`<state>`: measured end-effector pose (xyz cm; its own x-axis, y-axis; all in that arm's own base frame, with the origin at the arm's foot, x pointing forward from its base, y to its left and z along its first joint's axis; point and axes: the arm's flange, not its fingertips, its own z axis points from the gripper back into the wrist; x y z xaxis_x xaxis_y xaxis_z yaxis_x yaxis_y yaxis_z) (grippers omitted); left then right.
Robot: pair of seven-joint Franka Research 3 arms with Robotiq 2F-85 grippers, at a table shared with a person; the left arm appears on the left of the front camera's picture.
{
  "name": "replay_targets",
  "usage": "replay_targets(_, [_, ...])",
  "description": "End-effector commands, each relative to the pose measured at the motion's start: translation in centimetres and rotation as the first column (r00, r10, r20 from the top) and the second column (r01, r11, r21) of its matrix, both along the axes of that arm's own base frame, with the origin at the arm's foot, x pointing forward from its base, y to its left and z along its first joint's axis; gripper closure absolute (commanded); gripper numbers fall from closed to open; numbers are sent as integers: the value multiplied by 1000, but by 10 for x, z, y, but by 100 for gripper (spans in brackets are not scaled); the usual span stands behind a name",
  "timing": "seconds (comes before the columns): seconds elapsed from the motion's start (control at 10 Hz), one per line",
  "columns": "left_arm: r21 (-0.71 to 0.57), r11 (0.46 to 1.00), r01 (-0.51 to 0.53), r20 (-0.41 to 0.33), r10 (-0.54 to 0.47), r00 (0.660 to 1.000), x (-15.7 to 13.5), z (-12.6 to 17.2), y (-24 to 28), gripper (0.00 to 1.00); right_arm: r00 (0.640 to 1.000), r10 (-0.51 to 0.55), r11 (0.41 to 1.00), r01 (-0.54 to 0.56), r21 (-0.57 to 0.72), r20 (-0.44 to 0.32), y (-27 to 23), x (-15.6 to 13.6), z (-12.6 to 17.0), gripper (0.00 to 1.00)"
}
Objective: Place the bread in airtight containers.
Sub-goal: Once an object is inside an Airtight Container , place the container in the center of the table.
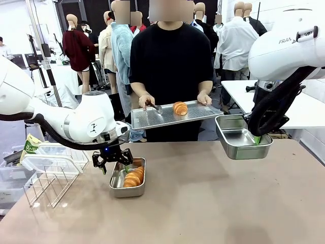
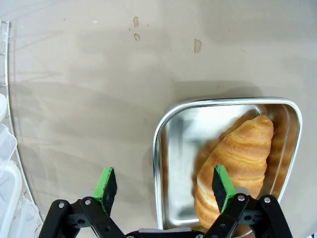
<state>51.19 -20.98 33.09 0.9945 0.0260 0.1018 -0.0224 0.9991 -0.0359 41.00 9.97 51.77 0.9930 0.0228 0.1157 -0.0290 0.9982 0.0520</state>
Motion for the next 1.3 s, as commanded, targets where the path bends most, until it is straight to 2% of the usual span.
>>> replay_targets(0.0, [0, 1000, 1, 0, -1, 1000, 0, 0, 0, 0, 1000, -3, 1000, 3, 0, 7, -2, -3, -1, 100])
replay_targets(0.3, [0, 1000, 0, 0, 0, 1000, 0, 0, 0, 0, 1000, -3, 1000, 3, 0, 7, -2, -3, -1, 100])
replay_targets(0.4, [6, 999, 46, 27, -46, 999, -9, 24, 1, 0, 1000, -3, 1000, 3, 0, 7, -2, -3, -1, 100])
replay_targets(0.5, [15, 993, 120, 70, -121, 990, -24, 61, 0, 0, 1000, -3, 1000, 3, 0, 7, -2, -3, -1, 100])
replay_targets(0.7, [17, 971, 237, 118, -238, 964, -48, 119, 4, 0, 1000, -3, 1000, 3, 0, 7, -2, -3, -1, 100])
replay_targets(0.8, [17, 955, 297, 124, -297, 947, -59, 142, 7, 0, 1000, -3, 1000, 3, 0, 7, -2, -3, -1, 100])
replay_targets(0.9, [-1, 909, 417, 108, -415, 904, -72, 166, 10, 0, 1000, -3, 1000, 3, 0, 7, -2, -3, -1, 100])
replay_targets(1.1, [12, 857, 515, 185, -508, 841, -94, 199, 11, 0, 1000, -3, 1000, 3, 0, 7, -2, -3, -1, 100])
replay_targets(1.2, [9, 848, 529, 231, -517, 824, -103, 208, 13, 0, 1000, -3, 1000, 3, 0, 7, -2, -3, -1, 100])
